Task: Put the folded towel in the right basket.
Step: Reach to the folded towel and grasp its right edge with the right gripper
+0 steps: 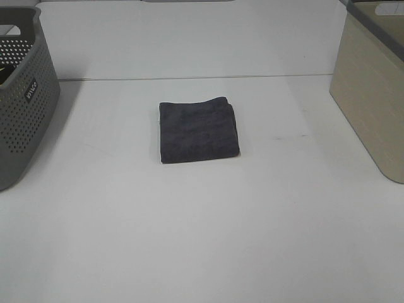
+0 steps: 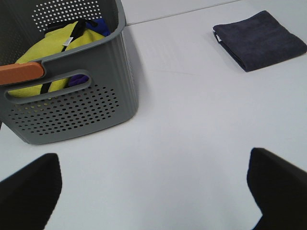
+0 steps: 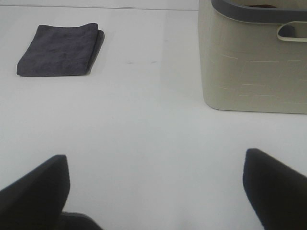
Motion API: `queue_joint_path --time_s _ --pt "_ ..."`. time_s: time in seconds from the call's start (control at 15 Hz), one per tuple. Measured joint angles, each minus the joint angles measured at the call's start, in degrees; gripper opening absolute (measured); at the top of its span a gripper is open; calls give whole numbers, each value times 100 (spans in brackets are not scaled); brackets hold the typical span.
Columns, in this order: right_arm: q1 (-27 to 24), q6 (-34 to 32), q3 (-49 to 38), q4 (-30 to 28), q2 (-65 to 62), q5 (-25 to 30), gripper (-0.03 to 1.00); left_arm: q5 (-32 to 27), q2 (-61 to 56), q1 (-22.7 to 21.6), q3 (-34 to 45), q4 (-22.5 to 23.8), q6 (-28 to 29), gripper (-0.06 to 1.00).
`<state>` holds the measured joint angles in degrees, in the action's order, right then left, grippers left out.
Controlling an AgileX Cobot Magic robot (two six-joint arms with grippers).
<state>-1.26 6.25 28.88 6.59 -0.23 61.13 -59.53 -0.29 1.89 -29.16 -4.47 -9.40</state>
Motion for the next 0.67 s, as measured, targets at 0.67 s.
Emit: queue_joint_path --time_s 0.67 --pt "0 0 0 0 0 0 90 0 0 0 0 0 0 99"
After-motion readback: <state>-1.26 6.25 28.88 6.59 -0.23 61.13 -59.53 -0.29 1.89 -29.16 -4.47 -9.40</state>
